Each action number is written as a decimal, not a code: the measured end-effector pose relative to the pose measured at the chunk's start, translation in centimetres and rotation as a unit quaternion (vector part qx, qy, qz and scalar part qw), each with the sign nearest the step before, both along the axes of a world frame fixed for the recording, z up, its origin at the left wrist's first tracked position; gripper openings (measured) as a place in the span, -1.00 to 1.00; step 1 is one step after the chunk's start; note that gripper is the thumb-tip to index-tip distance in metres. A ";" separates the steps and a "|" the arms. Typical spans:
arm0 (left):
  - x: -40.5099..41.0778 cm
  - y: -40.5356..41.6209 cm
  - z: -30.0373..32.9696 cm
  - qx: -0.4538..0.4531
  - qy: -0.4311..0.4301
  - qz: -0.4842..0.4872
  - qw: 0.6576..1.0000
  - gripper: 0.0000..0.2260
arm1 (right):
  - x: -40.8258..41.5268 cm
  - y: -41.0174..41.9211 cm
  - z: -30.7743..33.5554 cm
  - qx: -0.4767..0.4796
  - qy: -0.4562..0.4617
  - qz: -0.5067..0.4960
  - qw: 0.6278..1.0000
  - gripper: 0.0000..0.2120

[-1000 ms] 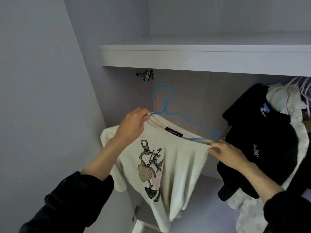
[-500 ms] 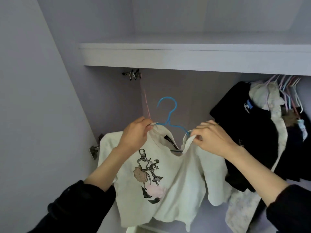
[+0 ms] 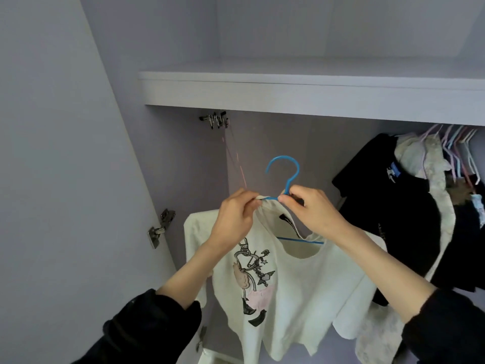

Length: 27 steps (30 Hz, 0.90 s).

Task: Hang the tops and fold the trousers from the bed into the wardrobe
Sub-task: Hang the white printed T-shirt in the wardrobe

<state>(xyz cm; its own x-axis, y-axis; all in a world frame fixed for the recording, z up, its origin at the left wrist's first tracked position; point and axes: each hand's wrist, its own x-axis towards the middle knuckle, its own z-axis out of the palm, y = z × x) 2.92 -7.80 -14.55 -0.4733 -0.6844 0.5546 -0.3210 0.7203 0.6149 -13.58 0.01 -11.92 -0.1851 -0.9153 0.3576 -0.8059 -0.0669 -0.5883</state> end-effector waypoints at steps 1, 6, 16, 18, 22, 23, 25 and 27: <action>0.2 0.0 0.1 0.001 -0.001 -0.001 1.000 -0.87 | 0.2 -0.1 0.3 0.010 0.005 -0.005 1.000 -0.68; 1.2 -0.9 0.2 -0.006 -0.081 0.006 0.997 -0.85 | -0.8 0.5 1.2 0.067 0.088 -0.039 0.993 -0.70; 3.3 -1.5 0.0 -0.012 -0.154 -0.001 0.988 -0.81 | -2.2 1.4 0.7 0.012 -0.064 -0.046 0.997 -0.73; 3.1 -1.1 -0.1 -0.019 -0.134 0.002 0.991 -0.84 | -1.6 1.4 0.8 0.002 -0.065 -0.037 0.997 -0.73; 2.1 -0.4 0.4 -0.003 -0.092 0.019 0.996 -0.85 | -1.2 1.4 1.2 0.009 -0.053 -0.030 0.998 -0.73; 2.1 -0.5 0.5 0.003 -0.100 0.015 0.995 -0.84 | -1.3 1.5 1.2 0.013 -0.054 -0.029 0.998 -0.74; 2.7 -0.8 0.6 0.011 -0.134 -0.003 0.991 -0.82 | -1.9 1.9 1.1 0.023 -0.055 -0.025 0.998 -0.75; 3.3 -0.9 0.4 0.010 -0.165 -0.013 0.986 -0.82 | -2.5 2.4 0.9 0.024 -0.068 -0.028 0.997 -0.75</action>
<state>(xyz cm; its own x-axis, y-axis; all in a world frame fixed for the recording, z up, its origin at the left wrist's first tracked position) 6.21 -8.73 -14.19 -0.6438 -0.6785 0.3538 -0.4877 0.7201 0.4936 -16.10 2.38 -11.00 -0.2810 -0.9173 0.2822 -0.7195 0.0068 -0.6944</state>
